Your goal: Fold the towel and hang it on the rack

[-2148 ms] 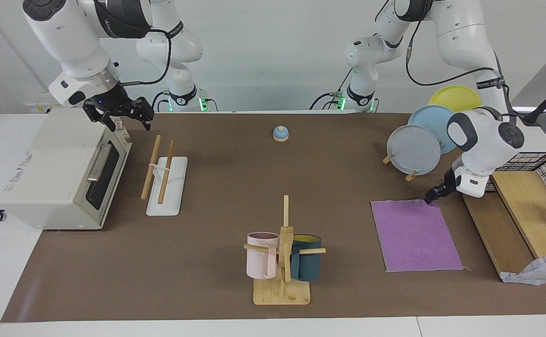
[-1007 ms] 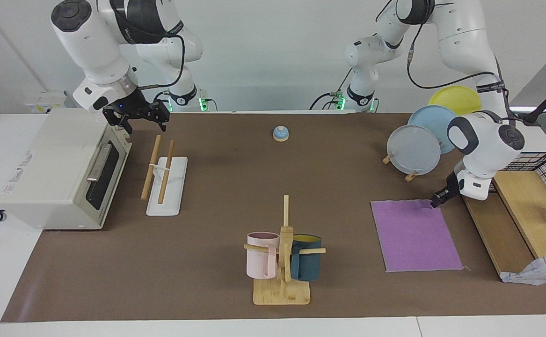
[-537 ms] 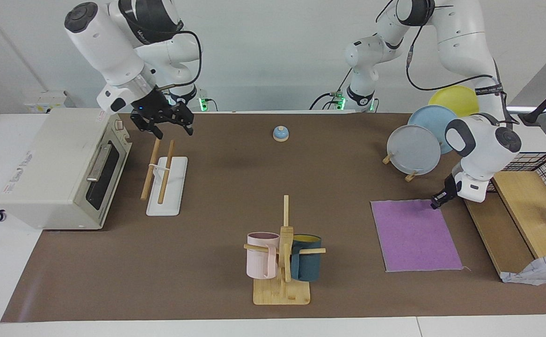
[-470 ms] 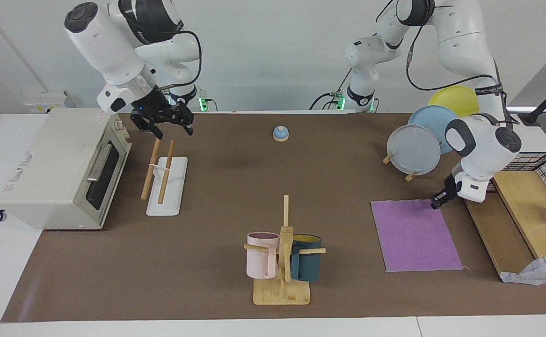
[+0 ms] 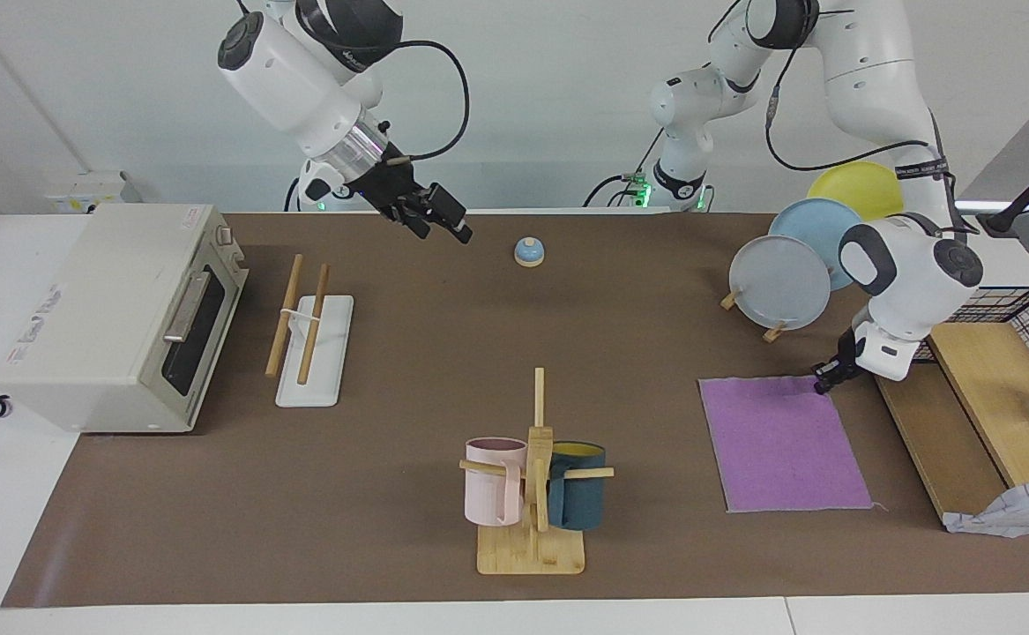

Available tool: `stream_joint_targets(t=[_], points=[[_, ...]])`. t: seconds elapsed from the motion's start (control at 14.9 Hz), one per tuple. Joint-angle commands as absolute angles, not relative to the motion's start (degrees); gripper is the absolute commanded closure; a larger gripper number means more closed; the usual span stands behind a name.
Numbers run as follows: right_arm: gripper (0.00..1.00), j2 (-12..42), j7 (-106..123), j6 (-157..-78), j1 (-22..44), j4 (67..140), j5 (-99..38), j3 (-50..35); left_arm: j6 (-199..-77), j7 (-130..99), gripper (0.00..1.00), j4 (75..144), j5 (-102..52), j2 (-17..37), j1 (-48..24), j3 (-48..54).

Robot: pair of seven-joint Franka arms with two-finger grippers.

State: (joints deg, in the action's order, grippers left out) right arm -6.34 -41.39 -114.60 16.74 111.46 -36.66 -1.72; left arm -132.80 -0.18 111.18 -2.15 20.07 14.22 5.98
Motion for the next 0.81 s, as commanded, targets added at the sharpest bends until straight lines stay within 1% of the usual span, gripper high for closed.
stream_joint_targets(t=[0.0, 0.07, 0.2, 0.4, 0.54, 0.67, 0.74], points=[[0.00, -4.9, -42.6, -121.9, 18.7, 114.4, -44.6, -1.4, -132.2, 4.0, 1.00, 110.7, -0.9, 17.4, 13.6, 5.7], [0.00, -4.5, -42.6, -122.3, 18.7, 114.5, -46.6, -1.5, -131.6, 6.1, 1.00, 111.0, -0.5, 15.7, 12.7, 5.7], [0.00, -4.7, -42.5, -121.7, 19.2, 114.7, -46.7, -1.5, -129.4, 11.1, 1.00, 110.8, 0.4, 13.1, 8.5, 5.6], [0.00, -5.3, -40.6, -122.3, 20.7, 116.8, -46.7, -1.5, -128.4, 11.5, 1.00, 111.5, 14.0, 11.6, -1.3, 5.7], [0.00, -5.3, -37.9, -122.2, 20.9, 117.5, -46.7, -1.5, -128.4, 11.3, 1.00, 114.9, 20.2, 10.6, -7.7, 5.6], [0.00, -5.6, -37.7, -122.0, 20.9, 117.9, -46.6, -1.5, -130.0, 7.8, 1.00, 119.0, 25.5, 10.8, -11.1, 5.7], [0.00, -5.7, -37.6, -121.9, 21.1, 118.0, -46.5, -1.5, -131.5, 4.9, 1.00, 120.2, 26.3, 10.9, -11.2, 5.7]])
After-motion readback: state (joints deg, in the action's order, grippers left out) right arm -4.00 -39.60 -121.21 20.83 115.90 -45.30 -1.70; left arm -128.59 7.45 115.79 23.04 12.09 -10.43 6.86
